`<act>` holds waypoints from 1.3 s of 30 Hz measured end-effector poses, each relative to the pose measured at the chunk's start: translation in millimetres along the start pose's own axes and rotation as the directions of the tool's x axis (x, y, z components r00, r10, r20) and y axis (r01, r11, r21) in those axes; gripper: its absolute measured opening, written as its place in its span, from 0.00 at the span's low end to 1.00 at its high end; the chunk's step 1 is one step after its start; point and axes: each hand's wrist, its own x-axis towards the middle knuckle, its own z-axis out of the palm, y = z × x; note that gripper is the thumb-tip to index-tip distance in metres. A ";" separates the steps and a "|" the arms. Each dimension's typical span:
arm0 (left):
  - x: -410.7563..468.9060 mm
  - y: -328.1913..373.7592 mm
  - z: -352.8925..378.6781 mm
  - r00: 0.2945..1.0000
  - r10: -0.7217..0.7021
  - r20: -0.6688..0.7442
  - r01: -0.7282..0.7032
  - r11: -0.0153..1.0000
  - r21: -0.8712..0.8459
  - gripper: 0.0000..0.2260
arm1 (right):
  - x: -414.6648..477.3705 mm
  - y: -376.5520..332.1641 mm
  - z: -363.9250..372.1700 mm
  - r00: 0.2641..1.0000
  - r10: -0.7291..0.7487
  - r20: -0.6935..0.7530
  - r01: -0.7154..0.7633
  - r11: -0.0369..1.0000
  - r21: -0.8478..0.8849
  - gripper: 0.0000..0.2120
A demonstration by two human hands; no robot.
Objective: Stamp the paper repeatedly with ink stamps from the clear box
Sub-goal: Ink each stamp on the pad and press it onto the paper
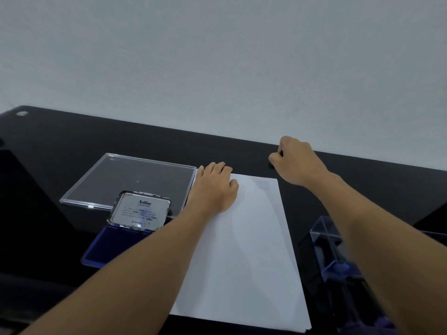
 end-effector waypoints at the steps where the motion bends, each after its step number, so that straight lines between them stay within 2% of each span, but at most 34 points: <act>1: 0.3 -0.1 -0.4 1.000 -0.001 -0.001 0.001 1.000 -0.012 0.20 | -0.9 0.5 -0.7 1.000 -0.001 -0.003 0.001 1.000 0.002 0.07; 10: 0.9 1.0 -3.0 1.000 -0.002 0.023 0.002 1.000 0.002 0.21 | -13.6 10.2 -20.5 0.998 0.009 -0.058 -0.007 0.999 0.033 0.08; 15: 7.3 4.6 -18.5 0.986 -0.031 0.167 0.029 1.000 0.011 0.22 | -25.0 12.9 -40.2 0.996 0.007 -0.093 -0.004 1.000 0.028 0.09; 21: 0.5 14.2 -53.2 0.996 -0.011 0.088 0.015 0.999 -0.044 0.18 | -42.8 5.7 -64.6 0.994 0.000 -0.110 0.004 0.999 0.038 0.08; 26: -22.7 13.6 -88.1 0.998 -0.058 0.026 0.061 0.991 -0.120 0.10 | -67.5 -8.8 -78.3 0.992 -0.015 -0.126 0.022 0.999 0.049 0.09; 32: -68.3 14.6 -135.7 0.998 -0.061 0.017 0.063 0.990 -0.127 0.19 | -107.3 -30.6 -90.0 0.990 -0.034 -0.137 0.044 0.997 0.069 0.09; 39: -117.7 -2.3 -166.9 0.994 -0.100 -0.043 0.093 0.986 -0.137 0.20 | -148.7 -60.6 -89.8 0.992 -0.053 -0.118 0.067 0.991 0.118 0.10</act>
